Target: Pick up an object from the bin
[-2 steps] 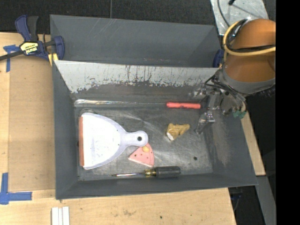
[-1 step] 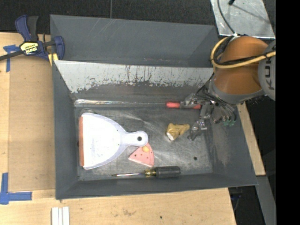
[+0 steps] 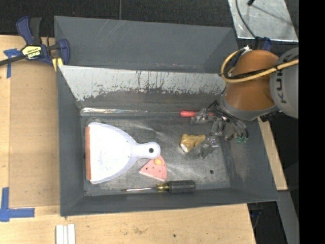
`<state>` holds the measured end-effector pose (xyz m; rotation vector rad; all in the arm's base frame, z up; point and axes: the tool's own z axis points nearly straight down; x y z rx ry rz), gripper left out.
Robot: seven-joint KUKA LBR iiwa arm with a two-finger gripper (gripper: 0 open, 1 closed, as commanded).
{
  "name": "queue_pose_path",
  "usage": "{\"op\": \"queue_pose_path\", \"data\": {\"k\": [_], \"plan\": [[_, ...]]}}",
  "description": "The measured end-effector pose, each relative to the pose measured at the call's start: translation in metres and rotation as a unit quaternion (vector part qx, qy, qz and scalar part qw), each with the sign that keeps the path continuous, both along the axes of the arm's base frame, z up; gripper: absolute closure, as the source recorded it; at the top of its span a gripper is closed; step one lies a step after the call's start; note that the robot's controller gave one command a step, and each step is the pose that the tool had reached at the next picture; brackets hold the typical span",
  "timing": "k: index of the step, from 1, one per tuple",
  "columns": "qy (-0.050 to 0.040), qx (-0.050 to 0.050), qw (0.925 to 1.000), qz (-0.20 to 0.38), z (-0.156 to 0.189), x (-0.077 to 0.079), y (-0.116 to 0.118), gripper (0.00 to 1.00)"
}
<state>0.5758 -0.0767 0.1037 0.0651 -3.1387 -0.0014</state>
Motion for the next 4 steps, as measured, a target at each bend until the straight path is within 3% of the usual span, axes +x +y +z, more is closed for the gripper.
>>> {"op": "queue_pose_path", "data": {"k": [1, 2, 3, 4], "plan": [[-0.0041, -0.001, 0.9998, 0.019, 0.018, 0.005, 0.0, 0.0], [-0.0042, -0.001, 0.9996, 0.029, -0.024, 0.013, 0.006, 0.0], [-0.0247, -0.001, 0.9997, 0.003, -0.036, 0.024, 0.006, 1.0], [-0.0242, -0.001, 0.9997, -0.001, -0.034, 0.023, 0.006, 1.0]]}}
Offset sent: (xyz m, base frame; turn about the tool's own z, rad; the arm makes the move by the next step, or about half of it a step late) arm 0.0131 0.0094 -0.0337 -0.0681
